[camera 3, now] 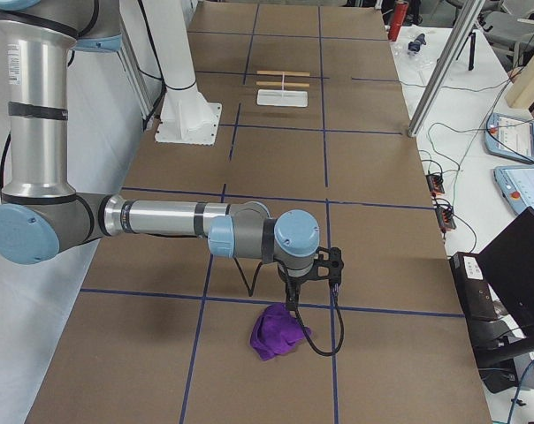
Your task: Hang towel on rack
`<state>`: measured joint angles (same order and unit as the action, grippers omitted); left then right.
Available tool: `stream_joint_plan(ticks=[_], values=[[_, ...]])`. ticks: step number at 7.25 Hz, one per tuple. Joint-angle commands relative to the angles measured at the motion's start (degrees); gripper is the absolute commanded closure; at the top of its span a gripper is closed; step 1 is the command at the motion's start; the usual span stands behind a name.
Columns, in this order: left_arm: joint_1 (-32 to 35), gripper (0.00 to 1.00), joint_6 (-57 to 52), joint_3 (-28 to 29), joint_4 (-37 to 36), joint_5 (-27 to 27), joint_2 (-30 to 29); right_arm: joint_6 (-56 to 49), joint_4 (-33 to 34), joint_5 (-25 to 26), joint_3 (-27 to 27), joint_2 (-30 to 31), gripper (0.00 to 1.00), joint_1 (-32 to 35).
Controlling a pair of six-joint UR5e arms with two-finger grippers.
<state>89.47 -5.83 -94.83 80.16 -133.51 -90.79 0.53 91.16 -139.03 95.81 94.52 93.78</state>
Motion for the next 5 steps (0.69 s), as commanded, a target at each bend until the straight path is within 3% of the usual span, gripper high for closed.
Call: stream_joint_plan(ticks=[1,3,5], values=[[0.0,0.00,0.0,0.0,0.0,0.0,-0.1,0.0,0.1,0.2,0.0,0.0,0.00,-0.1],[0.0,0.00,0.1,-0.4,0.0,0.0,-0.2,0.2,0.3,0.2,-0.3,-0.4,0.00,-0.7],[0.0,0.00,0.2,-1.3,0.0,0.0,-0.3,-0.2,-3.8,-0.4,-6.6,1.4,0.00,-1.2]])
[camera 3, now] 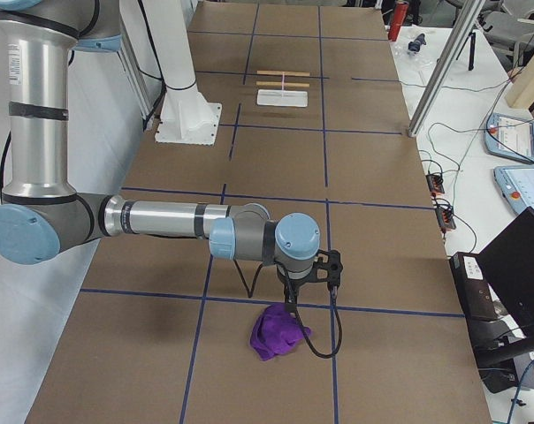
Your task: Hang towel on rack
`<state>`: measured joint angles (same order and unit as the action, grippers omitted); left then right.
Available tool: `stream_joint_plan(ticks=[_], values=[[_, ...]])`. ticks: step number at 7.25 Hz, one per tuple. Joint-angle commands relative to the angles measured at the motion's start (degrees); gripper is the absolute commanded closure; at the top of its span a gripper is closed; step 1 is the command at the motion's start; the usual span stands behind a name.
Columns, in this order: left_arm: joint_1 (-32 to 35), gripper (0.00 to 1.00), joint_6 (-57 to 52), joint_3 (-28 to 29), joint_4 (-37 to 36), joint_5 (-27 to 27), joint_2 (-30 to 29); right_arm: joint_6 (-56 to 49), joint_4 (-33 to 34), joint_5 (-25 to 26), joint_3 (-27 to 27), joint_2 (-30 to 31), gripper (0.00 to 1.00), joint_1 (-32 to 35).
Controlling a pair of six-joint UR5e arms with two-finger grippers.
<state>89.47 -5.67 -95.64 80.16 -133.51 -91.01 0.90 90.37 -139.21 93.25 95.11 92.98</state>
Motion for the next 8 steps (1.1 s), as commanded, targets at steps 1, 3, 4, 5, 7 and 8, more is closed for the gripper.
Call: stream_joint_plan(ticks=[1,3,4,5,7,8], values=[[0.0,0.00,0.0,-0.9,0.0,0.0,-0.1,-1.0,-13.5,2.1,-8.9,2.2,0.00,-2.8],[0.1,0.00,0.3,-2.9,-0.1,0.1,0.1,-0.6,-32.1,4.3,-20.1,2.0,0.00,-6.8],[0.2,0.00,0.3,-3.2,-0.2,0.1,0.1,-0.5,-34.3,4.6,-21.1,1.8,0.00,-9.0],[0.2,0.00,0.3,-3.2,-0.2,0.0,0.1,-0.4,-34.3,4.8,-21.7,1.6,0.00,-10.8],[0.2,0.00,0.3,-3.2,-0.2,-0.1,0.0,-0.4,-34.5,6.3,-22.3,1.0,0.02,-12.6],[0.2,0.00,0.3,-3.2,-0.1,-0.1,0.0,-0.4,-34.6,7.1,-22.3,0.8,0.64,-12.6]])
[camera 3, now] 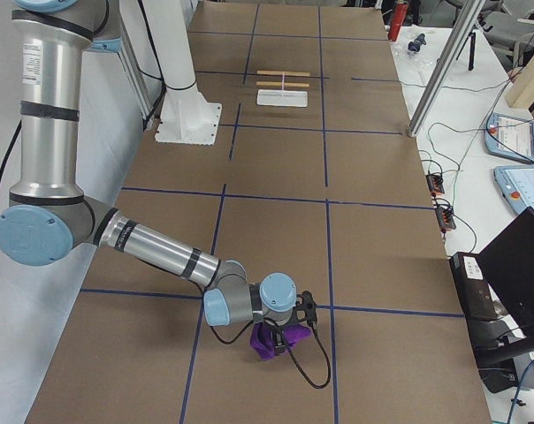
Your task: Hang towel on rack
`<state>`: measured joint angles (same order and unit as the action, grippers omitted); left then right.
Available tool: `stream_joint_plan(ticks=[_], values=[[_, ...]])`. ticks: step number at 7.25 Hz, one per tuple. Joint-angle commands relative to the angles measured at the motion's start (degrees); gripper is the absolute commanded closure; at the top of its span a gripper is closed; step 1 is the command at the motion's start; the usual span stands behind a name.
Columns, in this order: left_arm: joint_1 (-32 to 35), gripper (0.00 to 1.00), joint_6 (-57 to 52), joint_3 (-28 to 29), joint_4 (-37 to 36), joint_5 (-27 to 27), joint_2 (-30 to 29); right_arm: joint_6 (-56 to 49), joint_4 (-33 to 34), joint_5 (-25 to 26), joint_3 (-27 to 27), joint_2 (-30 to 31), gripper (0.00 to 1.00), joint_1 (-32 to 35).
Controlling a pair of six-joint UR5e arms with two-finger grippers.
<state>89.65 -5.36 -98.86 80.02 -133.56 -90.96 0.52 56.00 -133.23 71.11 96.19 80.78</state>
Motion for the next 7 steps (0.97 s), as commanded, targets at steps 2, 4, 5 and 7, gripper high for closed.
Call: stream_joint_plan(ticks=[2,4,5,7], values=[[0.0,0.00,-0.1,0.1,0.0,0.0,0.1,-0.7,-0.1,1.4,-0.2,-0.2,1.00,-0.4],[0.0,0.00,0.0,0.1,0.0,0.1,0.0,-0.7,-0.4,0.3,0.8,-0.3,1.00,-0.3],[0.0,0.00,0.0,0.1,0.0,0.1,-0.3,-0.4,0.0,-0.9,4.5,-0.4,1.00,1.1],[0.0,0.00,0.1,0.2,0.1,0.1,-1.0,0.3,1.8,-4.5,12.5,-4.1,1.00,7.0]])
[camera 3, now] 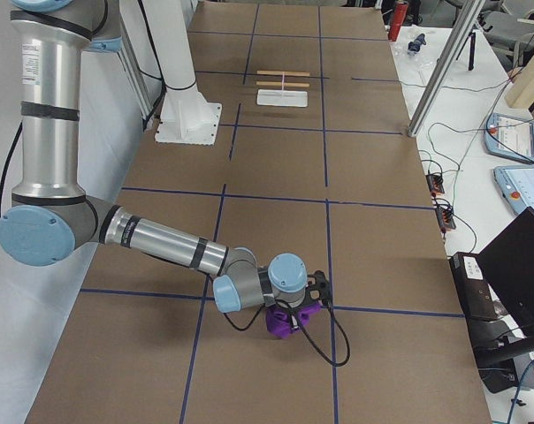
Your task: Hang towel on rack
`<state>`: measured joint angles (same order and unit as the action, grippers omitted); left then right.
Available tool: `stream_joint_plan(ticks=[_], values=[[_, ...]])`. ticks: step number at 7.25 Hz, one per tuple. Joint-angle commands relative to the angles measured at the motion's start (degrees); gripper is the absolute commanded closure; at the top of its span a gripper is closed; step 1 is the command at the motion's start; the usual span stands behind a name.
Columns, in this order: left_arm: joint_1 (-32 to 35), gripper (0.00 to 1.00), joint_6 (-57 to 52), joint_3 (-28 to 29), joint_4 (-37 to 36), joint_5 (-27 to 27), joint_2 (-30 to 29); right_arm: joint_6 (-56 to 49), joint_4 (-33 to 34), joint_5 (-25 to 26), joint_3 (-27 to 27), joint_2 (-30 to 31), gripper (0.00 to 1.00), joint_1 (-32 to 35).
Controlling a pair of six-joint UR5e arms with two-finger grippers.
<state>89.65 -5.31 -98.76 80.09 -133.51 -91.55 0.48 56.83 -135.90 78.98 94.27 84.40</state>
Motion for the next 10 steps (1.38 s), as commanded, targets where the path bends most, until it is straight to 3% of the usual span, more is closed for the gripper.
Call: stream_joint_plan(ticks=[1,4,6,8,10], values=[[0.0,0.00,0.1,0.1,0.1,0.0,-0.6,1.0,1.1,-1.0,9.9,-4.2,1.00,3.7],[0.0,0.00,0.1,-0.5,3.7,0.1,-3.3,12.9,1.0,0.6,11.8,-18.5,1.00,0.1],[-0.1,0.00,0.2,-1.0,12.0,0.3,-4.8,26.7,0.7,6.8,12.1,-30.6,1.00,-7.5],[-0.6,0.00,17.2,-1.3,20.2,-0.2,-9.4,38.2,1.3,18.5,16.8,-35.8,1.00,-18.1],[-3.3,0.00,35.8,-0.6,38.3,-1.0,-9.5,44.8,7.5,28.9,22.9,-37.9,1.00,-25.9]])
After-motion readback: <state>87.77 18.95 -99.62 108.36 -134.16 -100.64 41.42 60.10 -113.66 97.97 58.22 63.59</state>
